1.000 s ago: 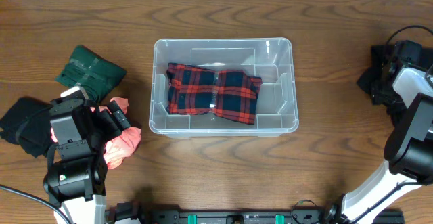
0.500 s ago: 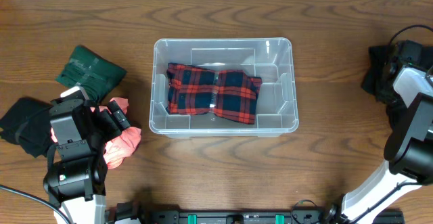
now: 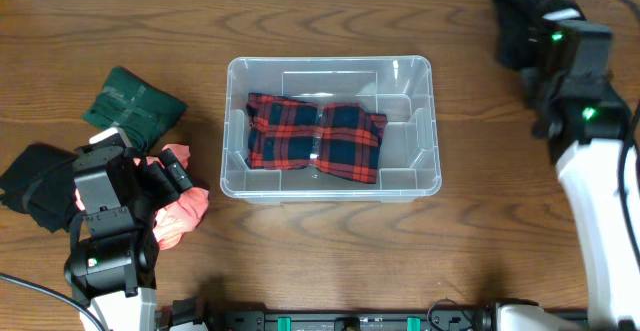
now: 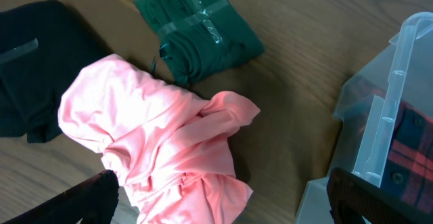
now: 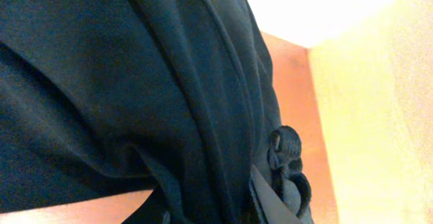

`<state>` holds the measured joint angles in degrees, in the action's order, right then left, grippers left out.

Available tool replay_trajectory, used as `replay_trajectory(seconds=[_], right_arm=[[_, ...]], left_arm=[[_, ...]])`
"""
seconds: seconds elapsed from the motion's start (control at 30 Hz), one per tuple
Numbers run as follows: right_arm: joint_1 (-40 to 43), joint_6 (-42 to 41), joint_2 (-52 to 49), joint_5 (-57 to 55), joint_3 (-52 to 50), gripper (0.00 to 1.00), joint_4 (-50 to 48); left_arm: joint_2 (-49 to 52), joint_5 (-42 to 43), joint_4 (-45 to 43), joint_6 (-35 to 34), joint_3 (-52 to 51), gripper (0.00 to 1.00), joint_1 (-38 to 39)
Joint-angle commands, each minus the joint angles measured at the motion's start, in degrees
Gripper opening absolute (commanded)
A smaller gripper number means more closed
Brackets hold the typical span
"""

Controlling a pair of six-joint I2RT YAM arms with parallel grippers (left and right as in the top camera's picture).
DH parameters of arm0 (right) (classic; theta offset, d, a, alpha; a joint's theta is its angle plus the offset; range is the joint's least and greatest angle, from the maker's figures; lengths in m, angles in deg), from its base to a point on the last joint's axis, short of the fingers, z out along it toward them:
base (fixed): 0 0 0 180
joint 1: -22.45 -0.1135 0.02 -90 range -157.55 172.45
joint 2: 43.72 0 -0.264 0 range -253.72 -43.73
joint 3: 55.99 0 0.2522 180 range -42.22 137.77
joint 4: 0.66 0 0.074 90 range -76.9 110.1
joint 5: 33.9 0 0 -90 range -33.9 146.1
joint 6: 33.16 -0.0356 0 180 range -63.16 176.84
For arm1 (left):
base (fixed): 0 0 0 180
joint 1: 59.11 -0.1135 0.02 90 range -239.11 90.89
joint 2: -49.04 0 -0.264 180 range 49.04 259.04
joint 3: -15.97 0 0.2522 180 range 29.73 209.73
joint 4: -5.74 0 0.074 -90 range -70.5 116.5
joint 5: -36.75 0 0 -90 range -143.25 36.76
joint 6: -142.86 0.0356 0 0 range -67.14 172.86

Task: Pack container
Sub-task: 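Carry the black garment into the bin with the right gripper and release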

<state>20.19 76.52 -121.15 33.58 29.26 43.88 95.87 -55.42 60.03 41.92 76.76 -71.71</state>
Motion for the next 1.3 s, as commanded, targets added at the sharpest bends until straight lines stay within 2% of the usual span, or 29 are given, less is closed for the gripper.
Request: replay_trajectory(seconds=[0.0,0.2,0.43,0.73,0.9,1.0,1.17,1.27], right_arm=[[-9.2,3.8,5.4,-1.0,1.0,0.01,-0.9],[-27.3,3.7,5.5,-0.4,1.0,0.01,-1.9],[-38.0,0.3,-2.6,5.1,0.9,0.01,-0.5],[-40.7,-5.6,-15.0,7.1,0.9,0.01,7.5],[-40.6,-5.9,-18.2,7.4,0.9,0.04,7.1],[-40.6,-5.9,-18.0,8.5,0.9,0.03,5.5],[-40.6,-1.1,-18.1,23.7,0.9,0.01,5.0],[-40.6,-0.1,-18.1,25.8,0.9,0.01,6.3]], left_arm=[[-0.1,-1.1,0.2,-0.8,1.2,0.98,-0.2],[-0.1,-1.1,0.2,-0.8,1.2,0.98,-0.2],[-0.1,-1.1,0.2,-0.8,1.2,0.98,-0.2],[-0.1,-1.1,0.2,-0.8,1.2,0.98,-0.2],[-0.1,-1.1,0.2,-0.8,1.2,0.98,-0.2],[-0.1,-1.1,0.2,-0.8,1.2,0.98,-0.2],[-0.1,-1.1,0.2,-0.8,1.2,0.98,-0.2],[-0.1,-1.1,0.2,-0.8,1.2,0.98,-0.2]])
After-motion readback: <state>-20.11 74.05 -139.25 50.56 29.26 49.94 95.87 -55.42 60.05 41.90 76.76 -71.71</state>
